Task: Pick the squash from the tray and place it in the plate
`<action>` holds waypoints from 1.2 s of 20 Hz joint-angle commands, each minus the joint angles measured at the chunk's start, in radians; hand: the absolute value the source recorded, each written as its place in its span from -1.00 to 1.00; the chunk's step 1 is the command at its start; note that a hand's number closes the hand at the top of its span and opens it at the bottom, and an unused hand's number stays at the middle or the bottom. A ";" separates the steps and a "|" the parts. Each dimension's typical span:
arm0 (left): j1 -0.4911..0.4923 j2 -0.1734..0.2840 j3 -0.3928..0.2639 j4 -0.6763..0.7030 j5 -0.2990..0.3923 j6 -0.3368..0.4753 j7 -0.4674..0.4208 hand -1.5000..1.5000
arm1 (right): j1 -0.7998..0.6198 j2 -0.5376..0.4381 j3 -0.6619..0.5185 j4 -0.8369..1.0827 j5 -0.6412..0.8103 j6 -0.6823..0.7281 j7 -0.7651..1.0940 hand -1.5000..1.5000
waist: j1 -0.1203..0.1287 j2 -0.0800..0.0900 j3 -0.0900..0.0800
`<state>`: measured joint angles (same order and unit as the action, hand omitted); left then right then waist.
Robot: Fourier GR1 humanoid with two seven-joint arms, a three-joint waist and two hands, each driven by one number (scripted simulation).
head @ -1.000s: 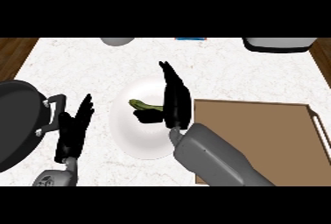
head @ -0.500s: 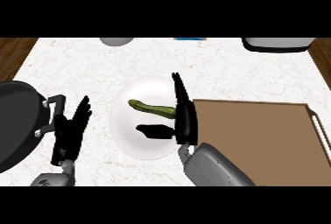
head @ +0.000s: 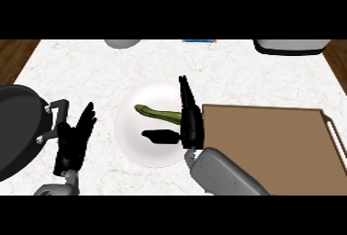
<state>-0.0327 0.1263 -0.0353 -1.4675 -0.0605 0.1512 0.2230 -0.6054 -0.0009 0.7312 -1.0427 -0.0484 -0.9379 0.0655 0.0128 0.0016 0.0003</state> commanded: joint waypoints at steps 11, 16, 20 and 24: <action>-0.044 0.018 0.046 0.028 0.008 -0.052 0.009 0.00 | 0.010 0.001 0.007 0.185 -0.092 -0.068 -0.117 -1.00 | 0.004 0.002 0.000; -0.025 -0.012 0.039 0.007 -0.023 -0.017 0.015 0.00 | 0.090 0.001 -0.005 0.092 0.116 -0.074 0.060 -1.00 | -0.011 -0.003 0.000; 0.024 0.000 0.058 -0.022 -0.005 -0.045 0.002 0.00 | 0.154 -0.016 -0.109 0.074 0.140 0.008 -0.030 -1.00 | -0.011 -0.002 0.000; -0.058 -0.027 0.036 0.016 -0.035 -0.027 0.036 0.00 | 0.212 -0.043 -0.115 0.032 0.189 0.016 0.000 -1.00 | -0.014 -0.002 0.000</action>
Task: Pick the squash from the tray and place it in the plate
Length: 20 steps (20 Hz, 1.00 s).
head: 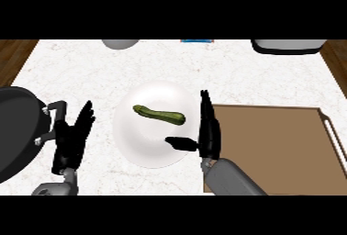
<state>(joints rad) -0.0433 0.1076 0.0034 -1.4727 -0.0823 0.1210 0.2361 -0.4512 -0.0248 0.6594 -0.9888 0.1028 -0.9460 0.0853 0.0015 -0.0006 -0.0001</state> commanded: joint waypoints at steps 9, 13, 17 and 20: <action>0.020 0.003 0.040 0.016 0.007 -0.024 -0.044 0.00 | 0.217 -0.031 -0.152 -0.166 0.147 0.050 -0.053 -1.00 | -0.002 0.000 0.000; -0.005 0.016 0.052 0.038 -0.001 -0.031 -0.035 0.00 | 0.263 -0.057 -0.174 -0.243 0.203 0.036 0.030 -1.00 | -0.005 -0.001 0.000; -0.024 -0.010 0.045 0.079 -0.011 -0.022 -0.057 0.00 | 0.300 0.010 -0.234 -0.175 0.201 0.028 -0.090 -1.00 | -0.002 0.000 0.000; 0.044 -0.025 0.012 -0.032 -0.027 -0.013 -0.020 0.00 | 0.204 -0.023 -0.343 -0.106 0.179 0.117 -0.081 -1.00 | 0.002 0.000 0.000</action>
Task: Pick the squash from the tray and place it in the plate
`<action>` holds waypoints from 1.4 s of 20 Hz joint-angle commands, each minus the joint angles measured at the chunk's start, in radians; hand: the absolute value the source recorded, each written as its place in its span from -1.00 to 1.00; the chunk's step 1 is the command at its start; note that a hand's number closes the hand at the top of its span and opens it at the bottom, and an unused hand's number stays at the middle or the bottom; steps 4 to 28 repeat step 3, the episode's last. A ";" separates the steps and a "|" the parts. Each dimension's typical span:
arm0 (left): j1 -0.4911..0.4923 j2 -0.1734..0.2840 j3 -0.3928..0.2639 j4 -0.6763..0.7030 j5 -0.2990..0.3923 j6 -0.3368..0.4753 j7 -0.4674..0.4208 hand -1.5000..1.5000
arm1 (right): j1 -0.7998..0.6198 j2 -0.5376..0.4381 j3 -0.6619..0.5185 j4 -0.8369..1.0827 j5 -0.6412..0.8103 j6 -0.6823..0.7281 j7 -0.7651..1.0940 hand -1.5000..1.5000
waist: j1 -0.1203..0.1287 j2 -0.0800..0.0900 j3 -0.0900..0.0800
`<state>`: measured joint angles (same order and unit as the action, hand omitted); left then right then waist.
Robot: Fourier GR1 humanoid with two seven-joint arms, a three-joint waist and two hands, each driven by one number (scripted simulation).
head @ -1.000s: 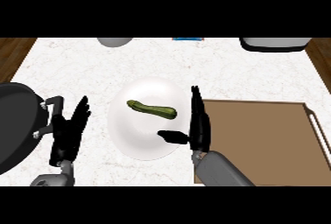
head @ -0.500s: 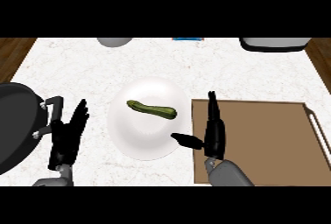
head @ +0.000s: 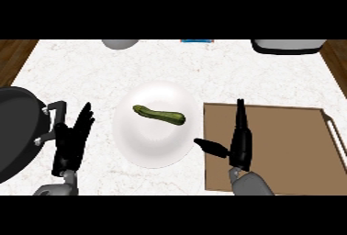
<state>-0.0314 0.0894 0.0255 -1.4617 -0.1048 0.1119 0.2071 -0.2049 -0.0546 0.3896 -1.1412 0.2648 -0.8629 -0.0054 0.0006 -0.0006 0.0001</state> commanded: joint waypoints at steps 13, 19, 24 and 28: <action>0.018 -0.001 -0.004 -0.029 -0.020 0.005 0.021 0.00 | 0.087 -0.008 -0.021 -0.073 0.103 0.010 0.056 -1.00 | -0.001 0.000 0.000; 0.018 -0.001 -0.004 -0.029 -0.020 0.005 0.021 0.00 | 0.087 -0.008 -0.021 -0.073 0.103 0.010 0.056 -1.00 | -0.001 0.000 0.000; 0.018 -0.001 -0.004 -0.029 -0.020 0.005 0.021 0.00 | 0.087 -0.008 -0.021 -0.073 0.103 0.010 0.056 -1.00 | -0.001 0.000 0.000; 0.018 -0.001 -0.004 -0.029 -0.020 0.005 0.021 0.00 | 0.087 -0.008 -0.021 -0.073 0.103 0.010 0.056 -1.00 | -0.001 0.000 0.000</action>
